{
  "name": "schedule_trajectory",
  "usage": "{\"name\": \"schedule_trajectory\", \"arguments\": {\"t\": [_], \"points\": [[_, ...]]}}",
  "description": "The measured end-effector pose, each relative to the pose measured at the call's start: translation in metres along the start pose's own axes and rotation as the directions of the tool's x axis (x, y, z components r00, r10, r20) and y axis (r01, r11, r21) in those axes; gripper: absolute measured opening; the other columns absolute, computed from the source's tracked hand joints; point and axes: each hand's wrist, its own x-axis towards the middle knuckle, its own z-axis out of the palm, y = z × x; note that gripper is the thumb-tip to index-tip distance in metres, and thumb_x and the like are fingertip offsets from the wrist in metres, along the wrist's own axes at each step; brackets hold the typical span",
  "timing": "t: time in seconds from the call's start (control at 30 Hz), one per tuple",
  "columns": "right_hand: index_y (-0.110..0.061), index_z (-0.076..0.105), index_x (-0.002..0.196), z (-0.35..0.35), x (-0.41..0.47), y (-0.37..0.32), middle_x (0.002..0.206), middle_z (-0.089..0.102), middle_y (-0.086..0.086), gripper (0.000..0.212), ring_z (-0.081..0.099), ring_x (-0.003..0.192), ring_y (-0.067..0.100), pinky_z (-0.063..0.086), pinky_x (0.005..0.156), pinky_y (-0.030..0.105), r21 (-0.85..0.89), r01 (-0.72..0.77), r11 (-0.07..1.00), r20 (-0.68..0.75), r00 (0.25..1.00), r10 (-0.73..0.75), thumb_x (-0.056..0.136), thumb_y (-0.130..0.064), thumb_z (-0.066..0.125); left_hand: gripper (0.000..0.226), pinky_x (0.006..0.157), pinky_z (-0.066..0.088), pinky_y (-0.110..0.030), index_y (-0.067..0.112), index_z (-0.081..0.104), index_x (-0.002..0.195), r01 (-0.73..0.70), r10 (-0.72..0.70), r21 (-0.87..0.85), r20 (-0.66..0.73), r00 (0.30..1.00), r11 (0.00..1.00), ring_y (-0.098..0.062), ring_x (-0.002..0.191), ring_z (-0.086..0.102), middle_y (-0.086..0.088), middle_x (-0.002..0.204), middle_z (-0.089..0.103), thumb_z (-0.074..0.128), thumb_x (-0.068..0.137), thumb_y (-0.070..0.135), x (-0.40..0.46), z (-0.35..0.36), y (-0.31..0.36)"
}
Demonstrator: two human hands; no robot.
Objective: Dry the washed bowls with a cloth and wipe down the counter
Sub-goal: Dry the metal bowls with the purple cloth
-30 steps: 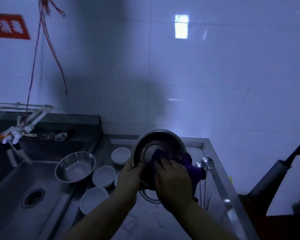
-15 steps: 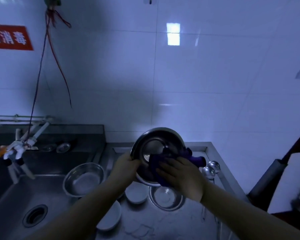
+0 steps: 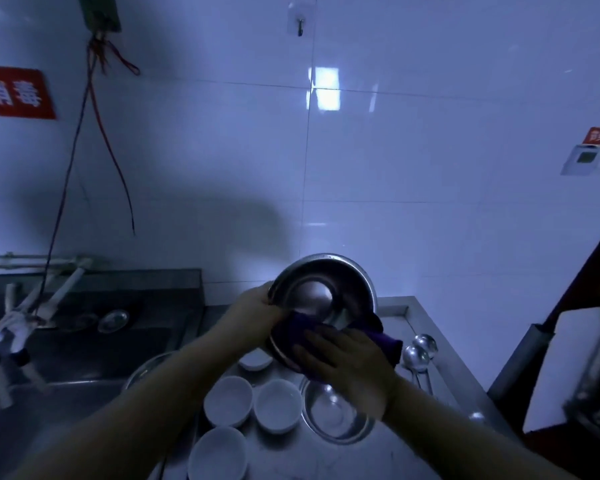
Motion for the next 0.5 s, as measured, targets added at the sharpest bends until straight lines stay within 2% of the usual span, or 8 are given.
{"name": "schedule_trajectory", "arguments": {"t": [0.07, 0.1, 0.17, 0.23, 0.37, 0.43, 0.5], "points": [[-0.022, 0.071, 0.106, -0.012, 0.000, 0.022, 0.108, 0.070, 0.005, 0.023, 0.067, 0.091, 0.025, 0.052, 0.073, 0.034, -0.037, 0.101, 0.994, 0.024, 0.995, -0.100, 0.084, -0.016, 0.066, 0.040, 0.076, 0.056, -0.040, 0.022, 0.069, 0.095, -0.009, -0.002, 0.134, 0.078, 0.997, 0.991, -0.025, 0.082, 0.069, -0.007, 0.087, 0.073, 0.057, 0.057, 0.014, 0.004, -0.013, 0.014], [-0.022, 0.073, 0.101, -0.018, 0.004, 0.029, 0.103, 0.071, 0.005, 0.020, 0.067, 0.085, 0.025, 0.052, 0.071, 0.034, -0.048, 0.115, 0.992, 0.012, 0.993, -0.115, 0.084, -0.013, 0.066, 0.038, 0.076, 0.057, -0.041, 0.018, 0.069, 0.096, 0.003, -0.012, 0.134, 0.066, 0.998, 0.991, -0.029, 0.084, 0.069, -0.012, 0.090, 0.072, 0.058, 0.061, 0.009, 0.006, -0.017, 0.018], [-0.019, 0.073, 0.094, -0.024, 0.014, 0.036, 0.094, 0.071, 0.006, 0.017, 0.065, 0.073, 0.024, 0.051, 0.065, 0.033, -0.073, 0.104, 0.992, -0.013, 0.994, -0.105, 0.085, -0.009, 0.064, 0.030, 0.065, 0.057, -0.039, 0.010, 0.068, 0.096, 0.028, -0.028, 0.013, -0.033, 0.999, 1.000, -0.034, 0.078, 0.069, -0.018, 0.087, 0.071, 0.056, 0.072, -0.004, 0.007, -0.019, 0.020], [-0.017, 0.072, 0.094, -0.026, 0.022, 0.029, 0.087, 0.070, 0.006, 0.014, 0.063, 0.067, 0.024, 0.050, 0.059, 0.033, -0.118, 0.039, 0.992, -0.039, 0.998, -0.044, 0.088, -0.011, 0.061, 0.026, 0.055, 0.056, -0.034, 0.005, 0.066, 0.099, 0.015, -0.034, -0.142, -0.129, 0.991, 0.990, -0.032, 0.069, 0.069, -0.018, 0.081, 0.070, 0.058, 0.076, -0.006, -0.002, -0.006, 0.015], [-0.014, 0.072, 0.098, -0.020, 0.037, -0.007, 0.085, 0.070, 0.005, 0.025, 0.064, 0.069, 0.022, 0.049, 0.059, 0.032, -0.098, -0.272, 0.957, -0.131, 0.957, 0.258, 0.097, -0.023, 0.049, 0.027, 0.051, 0.055, -0.027, 0.016, 0.059, 0.104, 0.037, -0.090, -0.423, -0.106, 0.990, 0.906, -0.022, 0.062, 0.070, -0.014, 0.085, 0.070, 0.061, 0.081, 0.002, -0.026, 0.039, -0.003], [-0.013, 0.072, 0.103, -0.018, 0.038, -0.021, 0.088, 0.070, 0.005, 0.024, 0.066, 0.072, 0.021, 0.050, 0.061, 0.031, -0.089, -0.322, 0.943, -0.142, 0.941, 0.308, 0.096, -0.024, 0.051, 0.025, 0.046, 0.051, -0.024, 0.016, 0.059, 0.100, 0.033, -0.121, -0.447, -0.168, 0.978, 0.894, -0.022, 0.054, 0.067, -0.010, 0.074, 0.069, 0.055, 0.082, -0.001, -0.025, 0.043, -0.007], [-0.011, 0.072, 0.107, -0.018, 0.032, -0.025, 0.095, 0.071, 0.007, 0.022, 0.067, 0.077, 0.022, 0.051, 0.061, 0.031, -0.100, -0.271, 0.957, -0.122, 0.958, 0.258, 0.093, -0.022, 0.057, 0.024, 0.038, 0.045, -0.022, 0.011, 0.059, 0.093, 0.007, -0.086, -0.359, -0.205, 0.975, 0.933, -0.016, 0.043, 0.060, -0.003, 0.053, 0.064, 0.049, 0.079, -0.006, -0.023, 0.037, -0.007]]}}
